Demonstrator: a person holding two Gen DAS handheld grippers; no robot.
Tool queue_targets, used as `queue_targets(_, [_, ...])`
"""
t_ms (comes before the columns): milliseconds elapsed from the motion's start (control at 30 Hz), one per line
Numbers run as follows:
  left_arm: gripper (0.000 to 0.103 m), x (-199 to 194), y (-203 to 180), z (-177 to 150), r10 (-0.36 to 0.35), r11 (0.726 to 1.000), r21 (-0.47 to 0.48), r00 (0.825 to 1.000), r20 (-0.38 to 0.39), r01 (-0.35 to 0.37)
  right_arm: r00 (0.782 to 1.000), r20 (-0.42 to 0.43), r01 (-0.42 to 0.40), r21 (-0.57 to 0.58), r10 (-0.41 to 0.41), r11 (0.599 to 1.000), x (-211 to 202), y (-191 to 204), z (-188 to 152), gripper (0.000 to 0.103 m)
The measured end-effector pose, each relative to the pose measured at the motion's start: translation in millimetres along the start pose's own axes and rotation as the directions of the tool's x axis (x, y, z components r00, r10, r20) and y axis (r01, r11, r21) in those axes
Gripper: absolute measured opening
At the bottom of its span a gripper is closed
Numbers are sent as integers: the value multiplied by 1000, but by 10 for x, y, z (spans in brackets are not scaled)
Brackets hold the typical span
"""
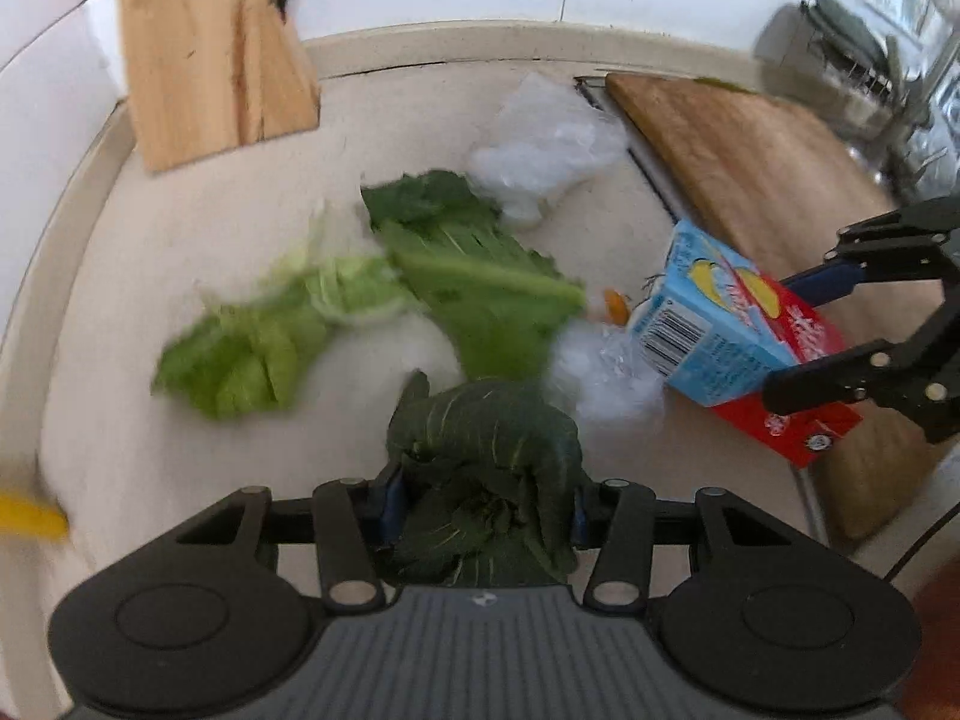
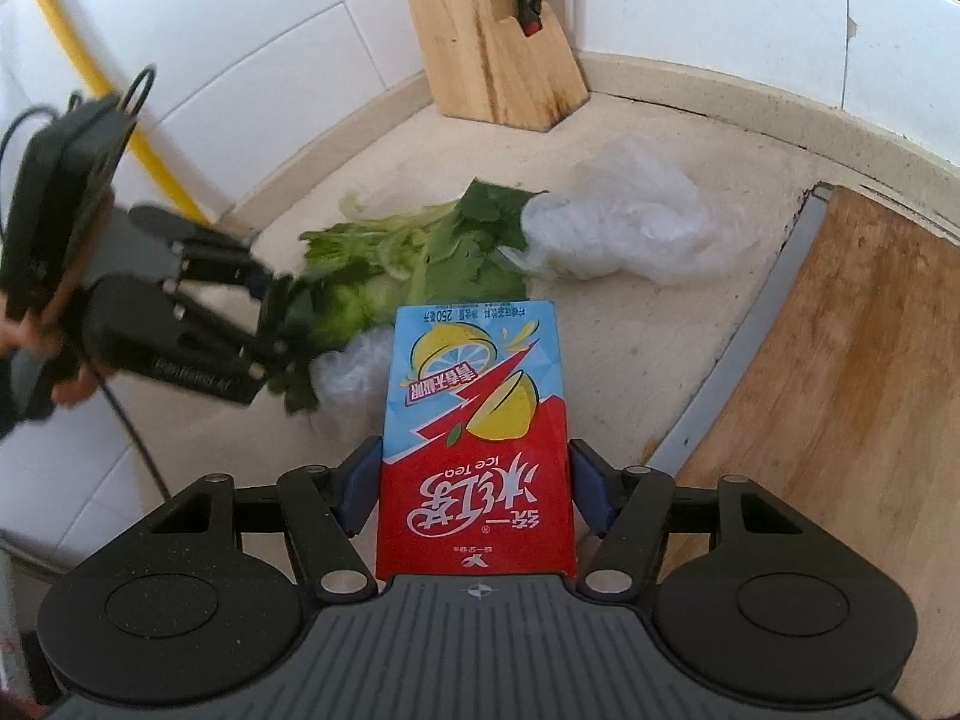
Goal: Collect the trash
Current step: 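Grasp the dark green bok choy with the left tool while the right tool grasps the red ice tea box, then carry the bok choy with the left tool while the right tool carries the drink box to the bin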
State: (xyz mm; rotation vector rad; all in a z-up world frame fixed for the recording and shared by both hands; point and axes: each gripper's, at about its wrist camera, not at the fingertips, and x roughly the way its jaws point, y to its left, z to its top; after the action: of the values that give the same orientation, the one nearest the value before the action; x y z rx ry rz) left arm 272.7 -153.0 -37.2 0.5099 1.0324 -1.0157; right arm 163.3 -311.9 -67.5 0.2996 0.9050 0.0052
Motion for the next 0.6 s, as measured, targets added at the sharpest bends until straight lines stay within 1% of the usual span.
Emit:
queue_targets(100, [43, -105, -32, -169, 37, 999, -36, 999, 27, -36, 1000, -19, -15, -18, 15, 1000, -45, 76, -72, 70])
queue_targets(167, [46, -97, -5, -189, 36, 998, -58, 998, 43, -33, 999, -37, -18, -26, 17, 999, -36, 106, -110, 70])
queue_targets(233, [55, -77, -18, -174, 37, 997, -75, 997, 62, -32, 999, -46, -10, -35, 9, 999, 2, 126, -126, 71])
queue_targets(267, [58, -55, -31, -151, 33, 997, -66, 997, 70, -28, 999, -51, -3, -42, 1, 999, 33, 134, -122, 71])
queue_targets(300, [67, -23, -49, -136, 31, 998, -50, 997, 72, -28, 998, -57, 2, -55, -5, 998, 58, 147, -110, 71])
queue_targets(333, [71, 10, -81, -131, 42, 999, -36, 997, 70, -39, 998, -57, 6, -59, -10, 998, 74, 152, -88, 72])
queue_targets(400, [72, 103, -140, -124, 71, 997, -17, 996, 59, -70, 998, -59, 8, -73, -12, 997, 95, 171, -66, 74])
queue_targets(467, [72, 215, -180, -135, 103, 995, -1, 994, 32, -103, 998, -54, 18, -92, -23, 996, 117, 202, -56, 78])
queue_targets(500, [75, 242, -182, -159, 116, 993, -1, 993, 27, -116, 998, -57, 24, -105, -30, 994, 136, 208, -54, 80])
queue_targets(533, [74, 236, -183, -180, 123, 992, -17, 991, 44, -123, 998, -59, 31, -111, -38, 993, 154, 208, -47, 83])
queue_targets(567, [71, 226, -180, -198, 133, 991, -37, 990, 48, -131, 998, -58, 29, -112, -36, 993, 160, 209, -51, 83])
queue_targets(600, [60, 208, -177, -218, 135, 990, -56, 990, 49, -132, 998, -55, 25, -112, -31, 993, 160, 204, -59, 82])
